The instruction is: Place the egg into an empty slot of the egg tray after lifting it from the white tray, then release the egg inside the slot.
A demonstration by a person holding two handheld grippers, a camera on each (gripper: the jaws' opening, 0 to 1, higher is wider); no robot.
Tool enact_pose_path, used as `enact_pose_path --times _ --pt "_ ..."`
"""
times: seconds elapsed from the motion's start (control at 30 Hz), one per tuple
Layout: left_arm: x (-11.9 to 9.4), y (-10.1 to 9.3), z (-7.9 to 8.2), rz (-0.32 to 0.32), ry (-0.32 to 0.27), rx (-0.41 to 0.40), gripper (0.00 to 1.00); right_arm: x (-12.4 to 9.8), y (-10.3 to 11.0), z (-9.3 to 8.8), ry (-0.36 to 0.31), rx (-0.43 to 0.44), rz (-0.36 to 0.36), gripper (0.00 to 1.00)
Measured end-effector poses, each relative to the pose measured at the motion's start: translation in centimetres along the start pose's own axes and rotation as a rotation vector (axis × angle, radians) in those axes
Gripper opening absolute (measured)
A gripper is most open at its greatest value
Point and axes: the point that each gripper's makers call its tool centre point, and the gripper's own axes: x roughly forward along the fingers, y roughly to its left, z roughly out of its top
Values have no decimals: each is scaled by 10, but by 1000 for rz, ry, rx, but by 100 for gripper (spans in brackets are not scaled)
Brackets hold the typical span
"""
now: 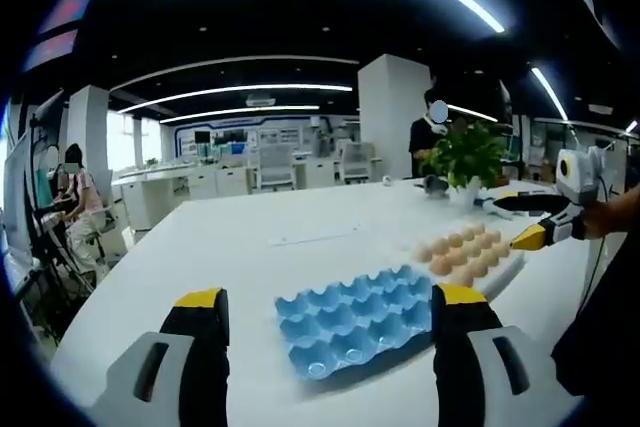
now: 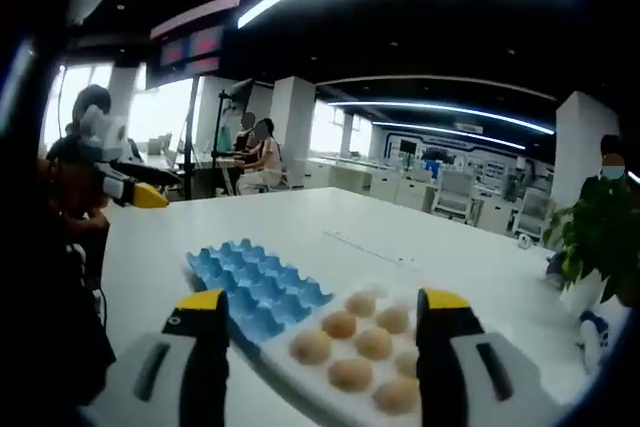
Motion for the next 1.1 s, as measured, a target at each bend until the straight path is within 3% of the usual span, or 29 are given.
enact_pose_path --times 1.1 --pt "1 2 4 1 -1 19 83 -4 -4 -8 16 18 -27 78"
